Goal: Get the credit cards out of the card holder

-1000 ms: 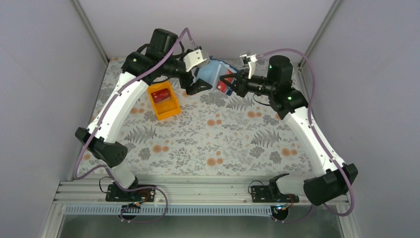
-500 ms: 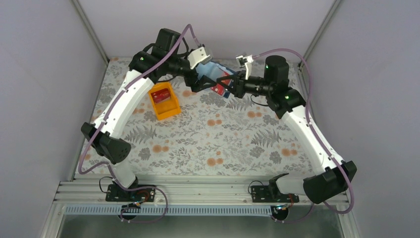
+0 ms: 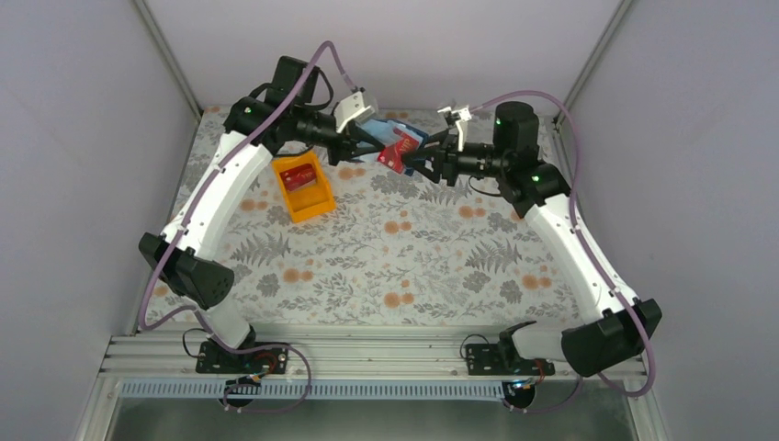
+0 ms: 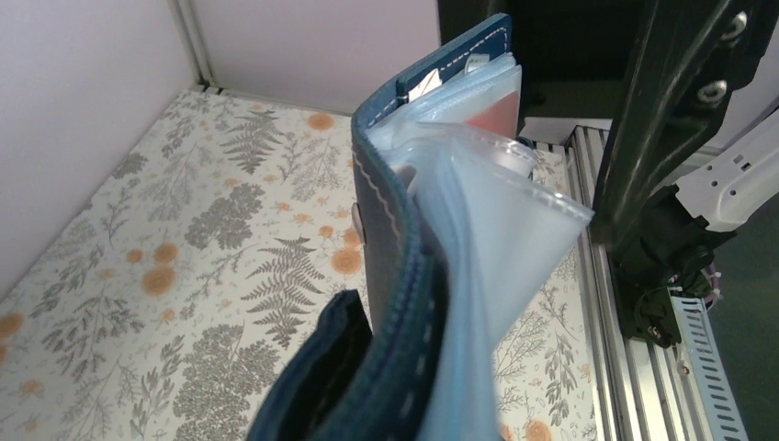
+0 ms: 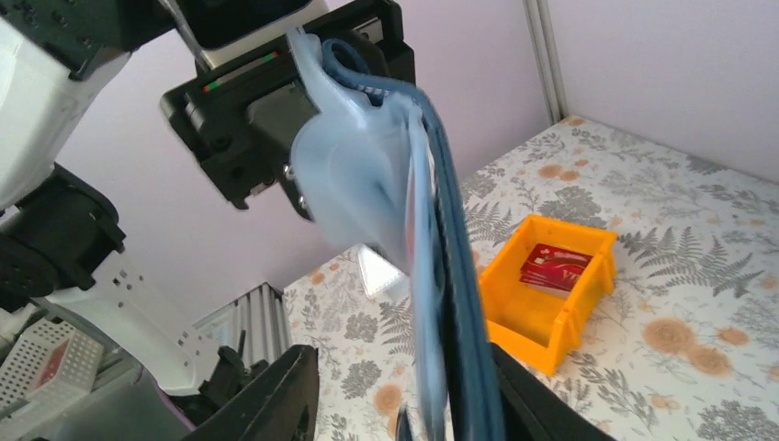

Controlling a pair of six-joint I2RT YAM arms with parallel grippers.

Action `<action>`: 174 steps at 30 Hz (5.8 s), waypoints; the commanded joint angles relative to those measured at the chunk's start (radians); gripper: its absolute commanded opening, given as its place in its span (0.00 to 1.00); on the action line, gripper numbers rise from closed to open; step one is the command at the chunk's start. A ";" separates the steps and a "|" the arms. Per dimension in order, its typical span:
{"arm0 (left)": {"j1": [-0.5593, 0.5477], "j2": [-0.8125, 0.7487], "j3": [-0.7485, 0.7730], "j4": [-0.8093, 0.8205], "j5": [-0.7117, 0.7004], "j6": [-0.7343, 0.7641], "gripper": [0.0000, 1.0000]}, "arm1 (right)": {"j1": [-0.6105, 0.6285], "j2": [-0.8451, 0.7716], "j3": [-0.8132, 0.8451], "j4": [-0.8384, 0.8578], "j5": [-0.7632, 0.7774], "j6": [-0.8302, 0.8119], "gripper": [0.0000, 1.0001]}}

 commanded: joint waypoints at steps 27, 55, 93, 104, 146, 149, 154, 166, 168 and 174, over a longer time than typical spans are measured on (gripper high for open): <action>0.082 -0.054 -0.013 0.047 -0.016 -0.082 0.35 | -0.054 -0.007 -0.058 0.032 0.004 0.066 0.04; 0.021 -0.038 -0.233 0.172 0.087 -0.170 0.42 | 0.141 0.291 0.158 -0.267 0.650 0.235 0.04; 0.365 0.043 -0.354 0.295 -0.286 -0.314 0.29 | 0.119 0.304 0.117 -0.227 0.530 0.252 0.04; 0.204 -0.093 -0.442 0.292 -0.024 -0.166 0.29 | 0.155 0.337 0.124 -0.219 0.539 0.149 0.04; 0.139 -0.165 -0.340 -0.064 0.478 0.192 0.02 | 0.152 0.055 -0.001 -0.018 0.078 -0.123 0.04; 0.143 -0.174 -0.331 -0.074 0.485 0.207 0.03 | 0.148 0.041 -0.015 -0.016 0.080 -0.132 0.24; 0.162 -0.184 -0.335 -0.080 0.481 0.218 0.02 | 0.116 0.006 -0.078 0.017 0.053 -0.130 0.36; 0.161 -0.181 -0.349 -0.095 0.481 0.249 0.02 | 0.105 -0.006 -0.079 0.006 -0.027 -0.151 0.04; 0.161 -0.180 -0.350 -0.088 0.478 0.239 0.09 | 0.104 -0.009 -0.077 0.004 -0.031 -0.154 0.04; 0.162 -0.176 -0.346 -0.081 0.481 0.229 0.14 | 0.103 -0.009 -0.071 -0.012 -0.037 -0.167 0.04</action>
